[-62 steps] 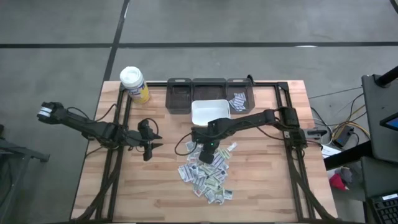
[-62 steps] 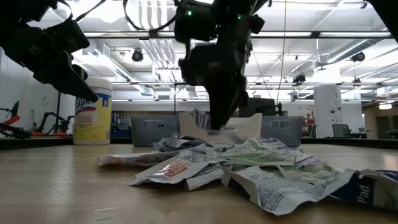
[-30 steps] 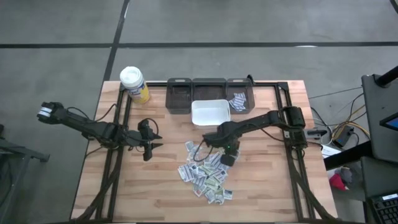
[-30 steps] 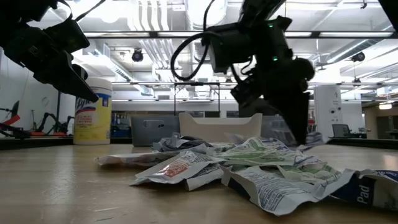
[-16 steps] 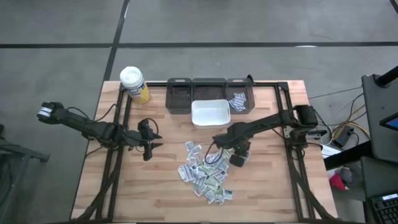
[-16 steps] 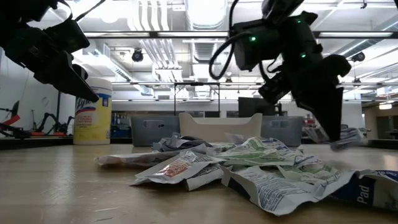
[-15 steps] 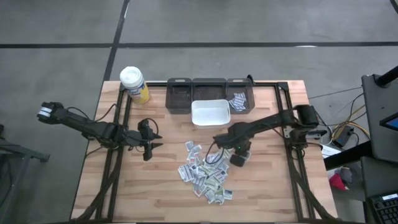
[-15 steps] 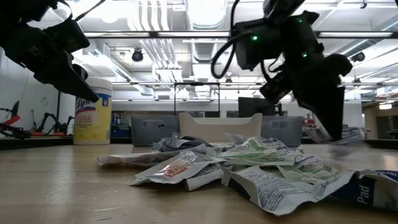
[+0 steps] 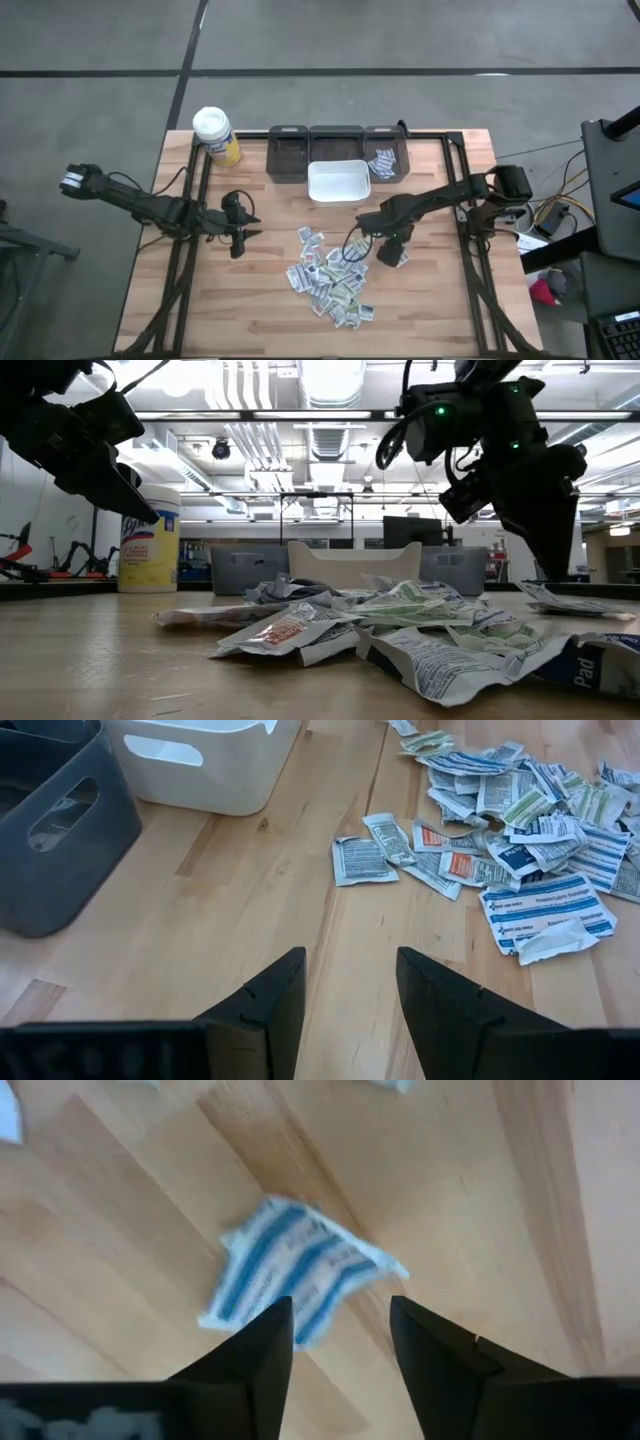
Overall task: Pick & Place First Aid Supplies
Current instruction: Put the blue bandage pack into the right black bin
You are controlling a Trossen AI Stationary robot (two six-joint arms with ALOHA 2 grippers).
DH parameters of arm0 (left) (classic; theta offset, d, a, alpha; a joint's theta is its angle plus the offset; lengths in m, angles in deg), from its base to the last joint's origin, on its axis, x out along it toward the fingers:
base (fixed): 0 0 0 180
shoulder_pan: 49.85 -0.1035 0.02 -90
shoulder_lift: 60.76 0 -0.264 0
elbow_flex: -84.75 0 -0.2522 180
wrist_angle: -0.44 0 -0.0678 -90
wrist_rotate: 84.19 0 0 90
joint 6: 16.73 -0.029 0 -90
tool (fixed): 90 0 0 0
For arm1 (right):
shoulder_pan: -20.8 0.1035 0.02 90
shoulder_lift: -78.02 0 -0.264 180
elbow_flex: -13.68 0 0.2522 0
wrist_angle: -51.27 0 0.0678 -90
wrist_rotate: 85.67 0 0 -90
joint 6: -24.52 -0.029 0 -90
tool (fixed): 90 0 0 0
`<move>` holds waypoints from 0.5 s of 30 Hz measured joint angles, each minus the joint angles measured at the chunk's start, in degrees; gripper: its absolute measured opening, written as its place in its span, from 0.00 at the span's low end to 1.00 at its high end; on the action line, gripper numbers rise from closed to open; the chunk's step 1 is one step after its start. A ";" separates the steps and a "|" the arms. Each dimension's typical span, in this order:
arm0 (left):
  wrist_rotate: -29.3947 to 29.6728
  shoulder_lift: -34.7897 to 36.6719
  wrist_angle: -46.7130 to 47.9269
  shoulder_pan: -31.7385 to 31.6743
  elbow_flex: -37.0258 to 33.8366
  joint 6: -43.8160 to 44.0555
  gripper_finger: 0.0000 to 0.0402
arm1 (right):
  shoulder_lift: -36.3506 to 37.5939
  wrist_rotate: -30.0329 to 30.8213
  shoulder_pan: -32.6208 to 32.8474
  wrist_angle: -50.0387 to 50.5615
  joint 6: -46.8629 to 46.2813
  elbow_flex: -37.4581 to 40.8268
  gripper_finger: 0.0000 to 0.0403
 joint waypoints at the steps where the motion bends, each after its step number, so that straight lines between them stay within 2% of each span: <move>1: 0.00 0.00 -0.01 -0.02 0.00 0.02 0.40 | 0.04 0.10 0.00 -1.64 0.03 0.59 0.42; 7: 1.41 0.00 -0.19 -0.01 0.00 0.37 0.40 | -0.81 3.25 -0.01 -4.53 0.73 3.02 0.43; 15: 2.06 0.00 -1.50 -0.02 0.00 0.57 0.40 | 0.02 3.39 -0.02 -4.11 0.96 3.94 0.44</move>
